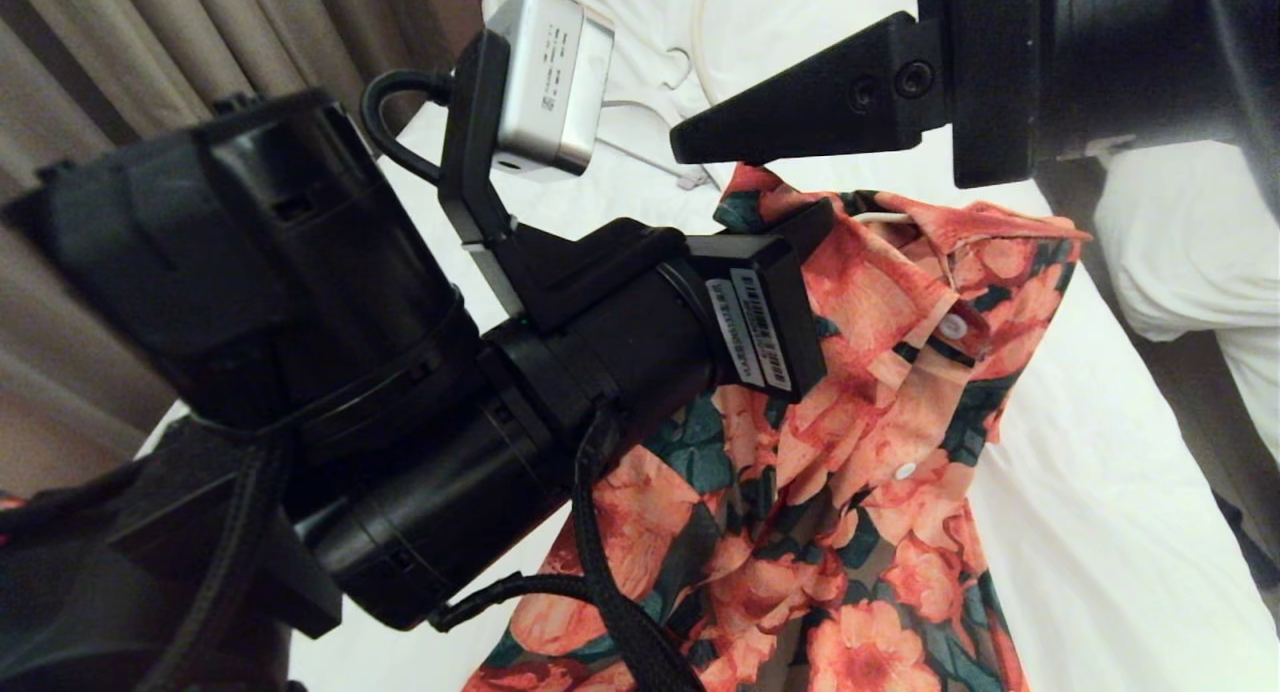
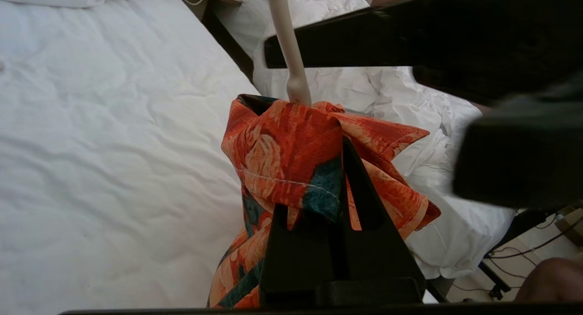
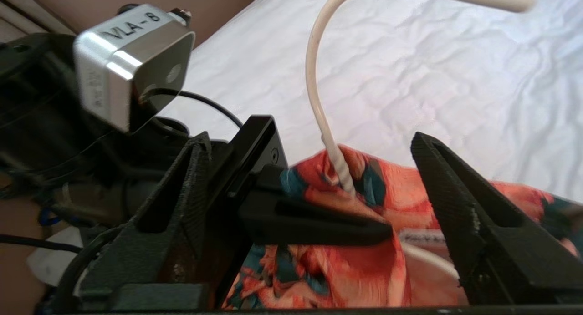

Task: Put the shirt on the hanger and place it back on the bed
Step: Take the clothes hanger out of the clothes

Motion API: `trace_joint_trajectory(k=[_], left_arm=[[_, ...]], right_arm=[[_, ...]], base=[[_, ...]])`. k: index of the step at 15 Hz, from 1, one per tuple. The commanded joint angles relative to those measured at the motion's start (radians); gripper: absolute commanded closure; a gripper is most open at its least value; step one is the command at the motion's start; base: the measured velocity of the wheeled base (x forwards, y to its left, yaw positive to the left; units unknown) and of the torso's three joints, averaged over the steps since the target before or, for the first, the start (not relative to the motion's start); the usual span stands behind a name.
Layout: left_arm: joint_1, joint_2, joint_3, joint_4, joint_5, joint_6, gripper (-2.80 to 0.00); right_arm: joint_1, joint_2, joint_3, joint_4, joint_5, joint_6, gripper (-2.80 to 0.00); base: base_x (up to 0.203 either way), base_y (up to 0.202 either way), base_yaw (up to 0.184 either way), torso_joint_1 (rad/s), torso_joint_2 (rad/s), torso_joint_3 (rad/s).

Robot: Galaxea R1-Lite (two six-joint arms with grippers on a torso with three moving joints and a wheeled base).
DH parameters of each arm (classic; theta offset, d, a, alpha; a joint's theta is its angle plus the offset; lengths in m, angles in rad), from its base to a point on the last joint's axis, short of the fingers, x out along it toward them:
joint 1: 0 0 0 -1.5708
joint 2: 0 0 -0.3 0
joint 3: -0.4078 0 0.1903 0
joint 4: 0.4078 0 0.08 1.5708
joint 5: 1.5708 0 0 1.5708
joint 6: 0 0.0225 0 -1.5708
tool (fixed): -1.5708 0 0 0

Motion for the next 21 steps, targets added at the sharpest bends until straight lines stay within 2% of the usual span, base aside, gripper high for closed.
trace_joint_trajectory(k=[1,6,7,13,21], left_arm=[[0.000,-0.004,0.000,-0.005,0.001,-0.001,0.00],[-0.001,-0.008,0.000,-0.005,0.001,-0.001,0.00],[-0.001,-0.013,0.000,-0.005,0.001,-0.001,0.00],[-0.005,-0.014,0.003,-0.005,0.003,0.001,0.00],[-0.023,-0.023,0.006,0.013,0.006,0.009,0.00]], right_arm=[[-0.001,0.022,0.000,-0.018,0.001,-0.003,-2.80],[-0.002,0.079,-0.008,-0.109,0.000,-0.005,-2.80],[-0.001,0.088,-0.013,-0.114,0.000,-0.006,0.00],[0.014,0.119,-0.016,-0.195,-0.018,-0.019,0.00],[0.016,0.090,0.001,-0.193,-0.023,-0.017,0.00]], base=[[0.000,0.000,0.000,0.000,0.00,0.000],[0.000,0.000,0.000,0.000,0.00,0.000],[0.000,0.000,0.000,0.000,0.00,0.000],[0.000,0.000,0.000,0.000,0.00,0.000],[0.000,0.000,0.000,0.000,0.00,0.000]])
